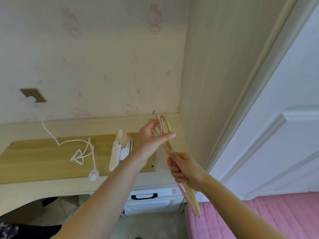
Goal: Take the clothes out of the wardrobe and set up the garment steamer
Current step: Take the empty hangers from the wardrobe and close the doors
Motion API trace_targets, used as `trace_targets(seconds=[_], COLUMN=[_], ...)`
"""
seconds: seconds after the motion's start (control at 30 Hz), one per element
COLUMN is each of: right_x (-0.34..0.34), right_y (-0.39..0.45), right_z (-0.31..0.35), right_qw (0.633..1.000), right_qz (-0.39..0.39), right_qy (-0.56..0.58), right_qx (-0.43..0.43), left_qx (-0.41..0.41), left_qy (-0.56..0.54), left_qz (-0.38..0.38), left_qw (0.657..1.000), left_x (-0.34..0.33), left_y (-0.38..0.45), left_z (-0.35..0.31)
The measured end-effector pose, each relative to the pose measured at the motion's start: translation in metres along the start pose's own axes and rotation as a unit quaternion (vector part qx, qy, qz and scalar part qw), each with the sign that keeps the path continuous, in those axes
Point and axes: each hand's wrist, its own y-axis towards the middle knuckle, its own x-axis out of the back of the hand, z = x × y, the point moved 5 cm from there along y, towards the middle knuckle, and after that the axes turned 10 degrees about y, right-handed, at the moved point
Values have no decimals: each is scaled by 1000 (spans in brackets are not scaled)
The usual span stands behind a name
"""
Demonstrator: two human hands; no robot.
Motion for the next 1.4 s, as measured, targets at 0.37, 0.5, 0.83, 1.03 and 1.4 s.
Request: trace_targets(seconds=[0.37, 0.5, 0.83, 1.03, 1.4], right_x=[17, 22, 37, 48, 42], right_y=[54, 80, 141, 169, 199], right_z=[20, 28, 39, 26, -21], right_qw=[997, 994, 972, 887, 802], right_qz=[-50, -90, -183, -254, -304], right_qy=[-57, -54, -149, -383, -514], right_qx=[-12, -15, 21, 48, 24], left_qx=[42, 42, 127, 248, 351], left_qy=[-104, -123, -277, -331, -361], left_qz=[-5, 40, 150, 156, 141], left_qw=[994, 991, 941, 897, 852], left_x=[-6, -5, -2, -5, -3], left_y=[60, 87, 159, 187, 203], left_z=[-11, -12, 8, 62, 145])
